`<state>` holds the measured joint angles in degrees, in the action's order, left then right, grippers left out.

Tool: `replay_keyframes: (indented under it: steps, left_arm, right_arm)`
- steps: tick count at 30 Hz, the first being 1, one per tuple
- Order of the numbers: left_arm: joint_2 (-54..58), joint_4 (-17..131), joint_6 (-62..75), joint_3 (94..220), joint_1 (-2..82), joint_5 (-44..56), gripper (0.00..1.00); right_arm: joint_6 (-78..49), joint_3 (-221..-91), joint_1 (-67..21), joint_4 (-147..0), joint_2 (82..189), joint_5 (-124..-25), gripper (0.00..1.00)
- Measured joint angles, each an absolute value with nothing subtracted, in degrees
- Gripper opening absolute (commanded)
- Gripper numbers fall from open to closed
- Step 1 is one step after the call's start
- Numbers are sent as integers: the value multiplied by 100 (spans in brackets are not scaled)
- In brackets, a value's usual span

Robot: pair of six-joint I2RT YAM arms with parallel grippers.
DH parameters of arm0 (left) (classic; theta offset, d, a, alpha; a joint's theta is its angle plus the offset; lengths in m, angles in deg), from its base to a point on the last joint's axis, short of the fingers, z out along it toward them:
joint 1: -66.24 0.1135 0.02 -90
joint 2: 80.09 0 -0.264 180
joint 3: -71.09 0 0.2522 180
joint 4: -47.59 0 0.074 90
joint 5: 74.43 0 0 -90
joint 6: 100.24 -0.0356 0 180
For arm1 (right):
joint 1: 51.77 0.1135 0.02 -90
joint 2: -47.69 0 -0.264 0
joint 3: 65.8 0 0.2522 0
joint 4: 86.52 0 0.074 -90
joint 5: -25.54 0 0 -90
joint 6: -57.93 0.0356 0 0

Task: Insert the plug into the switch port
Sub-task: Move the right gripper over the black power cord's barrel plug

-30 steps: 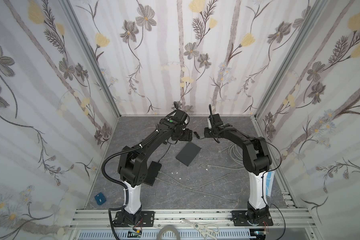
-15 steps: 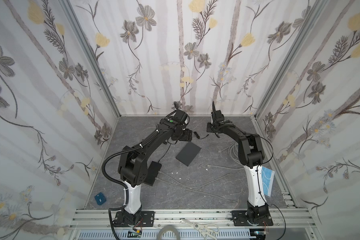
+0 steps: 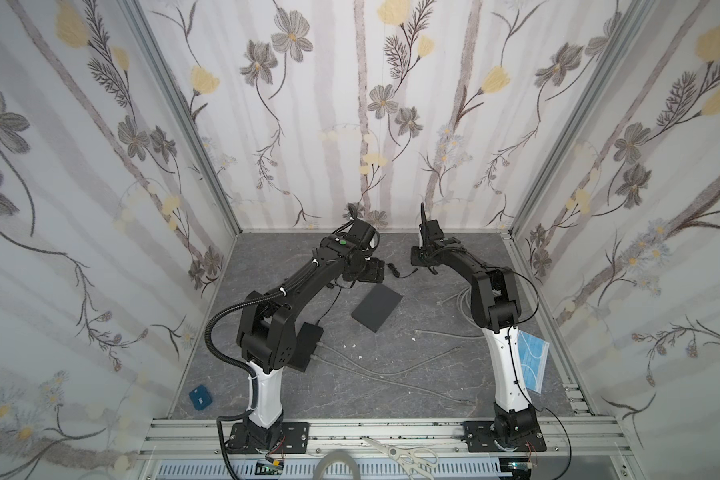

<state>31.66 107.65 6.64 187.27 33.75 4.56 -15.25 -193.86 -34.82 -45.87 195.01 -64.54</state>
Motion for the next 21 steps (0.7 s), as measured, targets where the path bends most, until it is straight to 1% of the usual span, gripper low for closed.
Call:
replay_keyframes:
  steps: [15,21]
  left_arm:
    - [3168,10829,642,18737,3364,460,80]
    - [3192,10850,642,18746,3336,487,80]
  right_arm:
    - [-1569,-19344,-3413,-4156,19499,-6585,16]
    - [-1586,-18815,-3375,-4307,19228,-6670,16]
